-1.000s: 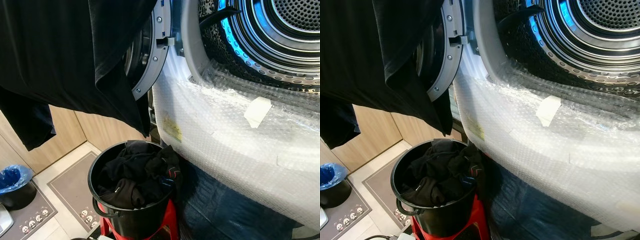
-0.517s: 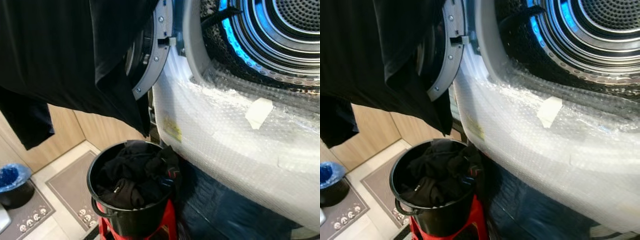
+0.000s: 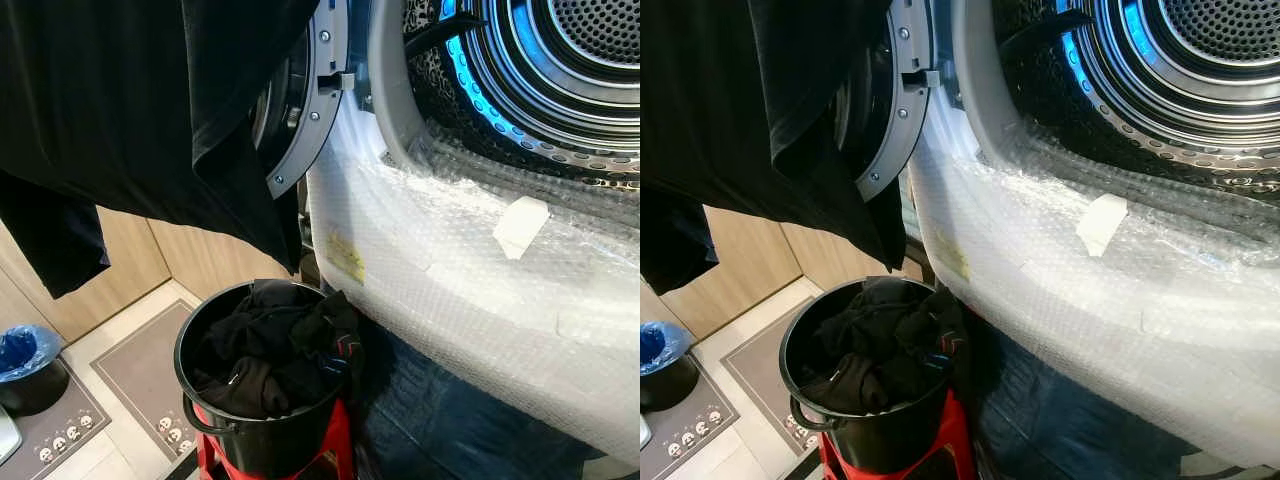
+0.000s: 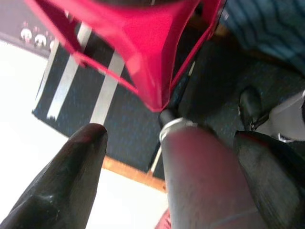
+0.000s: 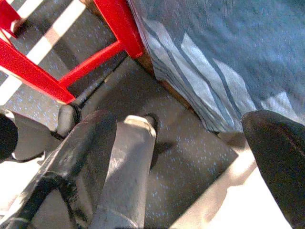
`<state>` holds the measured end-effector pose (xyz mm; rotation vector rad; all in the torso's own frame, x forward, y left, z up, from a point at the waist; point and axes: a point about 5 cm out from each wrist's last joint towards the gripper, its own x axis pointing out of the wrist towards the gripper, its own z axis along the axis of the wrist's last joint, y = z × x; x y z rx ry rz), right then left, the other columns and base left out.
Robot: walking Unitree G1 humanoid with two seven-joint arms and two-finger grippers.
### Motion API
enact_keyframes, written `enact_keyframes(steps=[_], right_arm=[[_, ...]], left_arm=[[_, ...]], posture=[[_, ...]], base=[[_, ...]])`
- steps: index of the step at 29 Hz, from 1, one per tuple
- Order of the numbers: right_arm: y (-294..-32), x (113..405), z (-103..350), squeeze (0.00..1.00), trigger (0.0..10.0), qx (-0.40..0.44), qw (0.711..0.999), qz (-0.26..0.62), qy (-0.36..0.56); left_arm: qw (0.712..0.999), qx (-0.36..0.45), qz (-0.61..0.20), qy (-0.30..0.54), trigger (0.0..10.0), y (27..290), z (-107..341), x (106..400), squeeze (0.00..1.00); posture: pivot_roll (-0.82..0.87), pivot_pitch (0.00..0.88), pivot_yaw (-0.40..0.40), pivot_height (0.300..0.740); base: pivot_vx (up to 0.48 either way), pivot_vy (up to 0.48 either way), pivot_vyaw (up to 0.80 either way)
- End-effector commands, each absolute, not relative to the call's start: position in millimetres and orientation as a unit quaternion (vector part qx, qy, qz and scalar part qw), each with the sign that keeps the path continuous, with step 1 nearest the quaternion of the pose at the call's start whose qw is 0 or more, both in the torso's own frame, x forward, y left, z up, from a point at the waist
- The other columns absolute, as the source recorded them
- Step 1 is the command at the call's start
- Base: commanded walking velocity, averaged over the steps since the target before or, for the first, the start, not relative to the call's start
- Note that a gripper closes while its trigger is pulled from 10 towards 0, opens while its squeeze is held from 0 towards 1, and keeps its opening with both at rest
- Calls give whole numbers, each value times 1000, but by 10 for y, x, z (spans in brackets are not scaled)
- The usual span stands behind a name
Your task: Clothes washing
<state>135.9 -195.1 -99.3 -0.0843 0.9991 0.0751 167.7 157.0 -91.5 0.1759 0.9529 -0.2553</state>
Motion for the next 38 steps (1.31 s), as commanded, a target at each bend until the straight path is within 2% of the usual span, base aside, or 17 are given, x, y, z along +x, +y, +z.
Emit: enact_keyframes(steps=[1, 8, 13, 18, 23, 25, 32, 38], right_arm=[[-1953, 1428, -957, 0, 10000, -42, 885, 54, 460], [-1980, 1569, -868, 0, 10000, -48, 896, 113, 427], [-1988, 1579, -835, 0, 10000, -66, 891, 171, 416], [-1946, 1577, -802, 0, 10000, -49, 881, 239, 404], [-1958, 1577, -779, 0, 10000, -33, 877, 264, 401], [-1970, 1571, -756, 0, 10000, -40, 869, 294, 395], [-1974, 1586, -730, 0, 10000, -31, 866, 313, 389], [-1963, 1639, -659, 0, 10000, -11, 862, 350, 366]], left_arm=[[875, 115, -164, 441, 10000, 1542, -894, 1703, 0], [881, 132, -216, 401, 10000, 1468, -808, 1841, 0], [878, 143, -259, 377, 10000, 1392, -755, 1910, 0], [870, 143, -306, 358, 10000, 1292, -699, 1979, 0], [871, 135, -322, 347, 10000, 1268, -656, 2034, 0], [863, 145, -350, 334, 10000, 1216, -611, 2087, 0], [838, 160, -415, 317, 10000, 1059, -561, 2110, 0], [817, 168, -477, 277, 10000, 864, -407, 2248, 0]], posture=[[-36, 0, 41, 740], [-32, 0, 37, 740], [-30, 0, 34, 740], [-34, 0, 38, 740], [-38, 0, 40, 740], [-39, 0, 42, 740], [-39, 0, 46, 740], [-47, 0, 57, 740]], base=[[0, 0, 0], [0, 0, 0], [0, 0, 0], [0, 0, 0], [0, 0, 0], [0, 0, 0], [0, 0, 0], [0, 0, 0]])
